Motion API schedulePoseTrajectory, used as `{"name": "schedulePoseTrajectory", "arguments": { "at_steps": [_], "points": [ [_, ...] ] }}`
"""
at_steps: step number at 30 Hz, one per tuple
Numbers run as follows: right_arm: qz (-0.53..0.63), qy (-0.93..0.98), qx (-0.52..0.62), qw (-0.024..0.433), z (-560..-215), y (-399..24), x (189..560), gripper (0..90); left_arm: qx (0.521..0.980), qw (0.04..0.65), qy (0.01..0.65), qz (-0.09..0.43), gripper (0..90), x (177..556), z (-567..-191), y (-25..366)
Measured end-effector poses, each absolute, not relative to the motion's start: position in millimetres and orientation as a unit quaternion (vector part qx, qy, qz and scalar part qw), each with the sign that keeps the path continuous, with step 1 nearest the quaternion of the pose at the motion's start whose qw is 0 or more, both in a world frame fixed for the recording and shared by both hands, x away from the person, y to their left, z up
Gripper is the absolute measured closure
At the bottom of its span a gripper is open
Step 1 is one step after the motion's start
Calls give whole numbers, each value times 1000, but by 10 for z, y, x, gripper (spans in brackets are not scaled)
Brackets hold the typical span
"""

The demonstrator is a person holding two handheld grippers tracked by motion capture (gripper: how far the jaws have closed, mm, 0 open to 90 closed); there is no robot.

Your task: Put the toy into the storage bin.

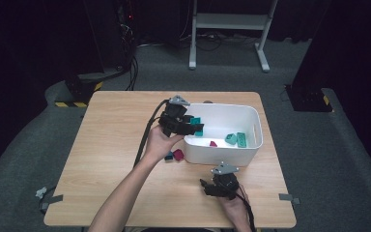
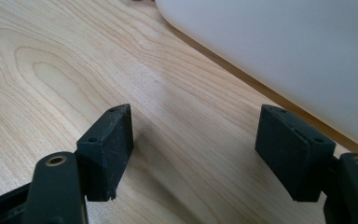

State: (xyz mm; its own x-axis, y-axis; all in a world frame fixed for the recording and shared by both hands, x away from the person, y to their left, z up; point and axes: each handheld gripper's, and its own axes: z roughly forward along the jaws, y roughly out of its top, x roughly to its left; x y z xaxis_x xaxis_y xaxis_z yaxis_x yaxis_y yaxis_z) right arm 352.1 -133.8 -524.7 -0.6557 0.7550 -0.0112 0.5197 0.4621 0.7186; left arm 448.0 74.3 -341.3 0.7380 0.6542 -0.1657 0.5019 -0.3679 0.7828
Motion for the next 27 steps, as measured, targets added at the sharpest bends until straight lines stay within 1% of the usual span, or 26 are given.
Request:
{"name": "schedulePoseTrajectory", "arguments": {
  "at_steps": [12,17,20,27],
  "points": [
    [353,839,380,167,-5247,-1338,3520,277,832,418,352,94,463,4539,-3512,572],
    [352,839,380,167,-5247,-1338,3520,277,836,410,350,104,429,4550,-3553,510],
    [353,839,380,166,-5247,-1338,3521,276,834,411,352,104,401,4546,-3553,514],
    [353,839,380,167,-5248,-1338,3521,275,831,416,352,113,383,4495,-3531,618]
  ]
}}
